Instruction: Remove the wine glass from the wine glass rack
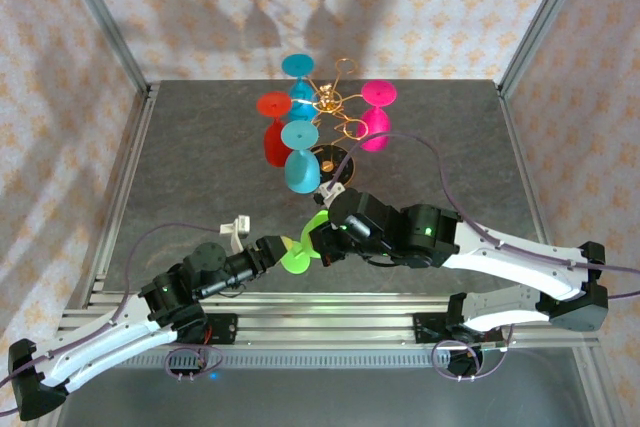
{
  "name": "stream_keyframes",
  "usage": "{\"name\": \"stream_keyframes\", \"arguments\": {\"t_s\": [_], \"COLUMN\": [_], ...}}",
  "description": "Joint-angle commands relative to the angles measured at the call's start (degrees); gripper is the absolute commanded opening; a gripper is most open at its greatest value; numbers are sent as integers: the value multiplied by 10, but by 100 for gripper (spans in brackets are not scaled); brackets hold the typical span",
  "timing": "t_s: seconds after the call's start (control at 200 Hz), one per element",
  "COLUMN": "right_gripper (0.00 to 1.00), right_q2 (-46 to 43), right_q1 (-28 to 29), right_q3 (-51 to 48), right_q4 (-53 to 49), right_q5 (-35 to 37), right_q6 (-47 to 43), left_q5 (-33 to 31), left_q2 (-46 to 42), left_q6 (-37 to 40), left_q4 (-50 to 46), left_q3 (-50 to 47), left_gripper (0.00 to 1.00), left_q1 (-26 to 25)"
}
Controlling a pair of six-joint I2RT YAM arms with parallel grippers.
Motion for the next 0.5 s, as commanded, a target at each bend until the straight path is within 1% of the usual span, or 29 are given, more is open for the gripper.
{"name": "stream_keyframes", "arguments": {"t_s": [0.0,0.145,0.496], "right_gripper": [0,0,0], "right_q2": [2,5,4], "right_q1": [-2,-6,-60], "right_q3": [-7,-8,-34], "right_q4": [-6,-16,-28], "right_q5": [30,42,33], "right_q6": [12,18,34], "left_q5": [-17,-22,-36], "left_q2": [2,3,-5], "left_q6": [10,17,40], "left_q4": [0,-31,-111], "left_q3": [21,29,60], "left_gripper": [68,68,68], "left_q1": [2,2,2]}}
